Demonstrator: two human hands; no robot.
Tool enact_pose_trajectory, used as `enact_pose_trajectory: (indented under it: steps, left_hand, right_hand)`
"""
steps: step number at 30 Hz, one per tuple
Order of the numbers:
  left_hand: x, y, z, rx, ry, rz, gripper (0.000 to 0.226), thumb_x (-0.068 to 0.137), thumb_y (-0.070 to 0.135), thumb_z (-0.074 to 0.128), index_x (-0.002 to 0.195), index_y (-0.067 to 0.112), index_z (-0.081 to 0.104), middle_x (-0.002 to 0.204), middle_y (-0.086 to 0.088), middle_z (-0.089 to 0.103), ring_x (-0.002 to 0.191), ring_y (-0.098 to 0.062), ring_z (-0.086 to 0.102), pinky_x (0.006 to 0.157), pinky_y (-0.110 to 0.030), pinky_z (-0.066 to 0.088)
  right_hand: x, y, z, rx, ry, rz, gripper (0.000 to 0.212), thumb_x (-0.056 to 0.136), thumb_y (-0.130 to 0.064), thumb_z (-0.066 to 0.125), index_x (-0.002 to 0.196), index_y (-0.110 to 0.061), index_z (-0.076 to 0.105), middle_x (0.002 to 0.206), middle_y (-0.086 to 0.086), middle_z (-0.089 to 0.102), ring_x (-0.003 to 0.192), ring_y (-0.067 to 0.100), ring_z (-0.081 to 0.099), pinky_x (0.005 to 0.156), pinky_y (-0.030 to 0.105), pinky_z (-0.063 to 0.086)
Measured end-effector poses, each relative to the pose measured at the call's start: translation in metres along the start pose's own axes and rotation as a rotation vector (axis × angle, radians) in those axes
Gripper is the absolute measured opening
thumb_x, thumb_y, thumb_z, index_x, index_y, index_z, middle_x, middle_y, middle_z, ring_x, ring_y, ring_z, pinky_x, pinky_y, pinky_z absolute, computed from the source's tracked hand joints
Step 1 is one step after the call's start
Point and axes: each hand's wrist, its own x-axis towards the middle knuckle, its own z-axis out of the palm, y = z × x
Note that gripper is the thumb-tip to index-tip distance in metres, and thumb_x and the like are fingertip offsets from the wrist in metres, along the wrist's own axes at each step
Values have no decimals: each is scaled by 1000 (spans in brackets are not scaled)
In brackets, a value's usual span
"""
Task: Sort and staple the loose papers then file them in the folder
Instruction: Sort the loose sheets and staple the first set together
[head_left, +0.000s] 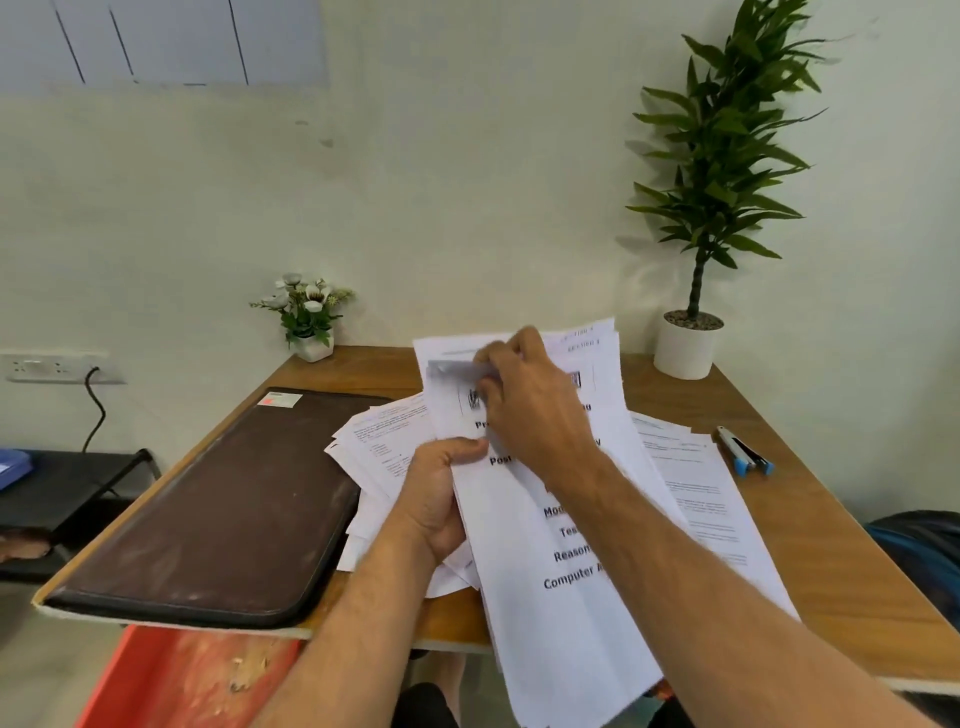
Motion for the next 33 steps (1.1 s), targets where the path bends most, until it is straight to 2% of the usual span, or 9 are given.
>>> enact_pose_trajectory:
  steps: [3, 6, 9, 15, 19, 23, 27, 30, 33]
  left_hand:
    - [8, -22, -14, 44, 77, -69, 27, 99, 6, 51, 121, 4, 68, 106, -23, 75, 87, -37, 73, 80, -48, 61]
    - [24, -38, -31, 200, 167, -48, 25, 98, 7, 60, 120, 3, 69, 104, -24, 75, 94, -43, 73, 90, -57, 57]
    - [35, -43, -46, 381, 195, 32, 29, 90, 1, 66, 117, 10, 72, 100, -17, 77, 93, -38, 75, 90, -58, 58]
    - [53, -47, -53, 573, 67, 279, 59, 87, -1, 71, 133, 35, 58, 125, 7, 71, 119, -16, 66, 100, -47, 55]
    - [59, -52, -65, 521, 59, 298, 64, 89, 5, 73, 138, 41, 53, 128, 5, 70, 121, -18, 65, 100, -47, 55]
    - [63, -50, -76, 387, 67, 231, 63, 81, 7, 73, 137, 29, 54, 122, -10, 73, 117, -32, 67, 98, -47, 54]
    - [63, -46, -78, 269, 22, 209, 61, 78, 21, 69, 137, 17, 56, 124, -18, 70, 118, -37, 65, 97, -47, 54]
    - [66, -44, -77, 239, 75, 207, 43, 97, 25, 57, 138, 15, 57, 127, -12, 70, 115, -27, 68, 90, -39, 57]
    - [73, -48, -84, 319, 229, 182, 38, 104, 2, 49, 139, 17, 55, 119, -6, 74, 110, -21, 71, 91, -39, 58]
  right_hand:
    - [-21, 22, 22, 13, -140, 142, 23, 101, -20, 53, 122, -14, 61, 123, 4, 45, 94, 27, 61, 79, 37, 52]
    - [-39, 39, 42, 73, -239, 247, 23, 100, -24, 54, 121, -15, 61, 121, 2, 45, 100, 25, 60, 89, 41, 53]
    - [-57, 48, 57, 130, -281, 284, 21, 100, -23, 56, 117, -14, 63, 120, 1, 46, 102, 23, 59, 94, 41, 51]
    - [-71, 64, 79, 192, -204, 288, 16, 98, -16, 60, 111, -10, 67, 112, 0, 47, 93, 22, 61, 88, 36, 52]
    - [-71, 68, 91, 214, -184, 249, 14, 97, -15, 60, 109, -10, 67, 114, 0, 49, 92, 20, 61, 87, 33, 53]
    - [-76, 65, 101, 304, -88, 269, 8, 96, -9, 62, 102, -13, 64, 110, -6, 47, 95, 12, 59, 86, 24, 52]
    - [-82, 66, 101, 377, 46, 229, 22, 84, 11, 59, 93, -10, 59, 104, -3, 50, 94, -8, 55, 78, 13, 50]
    - [-83, 71, 103, 354, 95, 202, 25, 73, 8, 56, 87, -13, 56, 98, -3, 54, 91, 0, 52, 75, 16, 49]
    - [-87, 67, 107, 348, 130, 160, 20, 69, 2, 53, 84, -12, 55, 93, -2, 55, 87, 7, 53, 74, 9, 43]
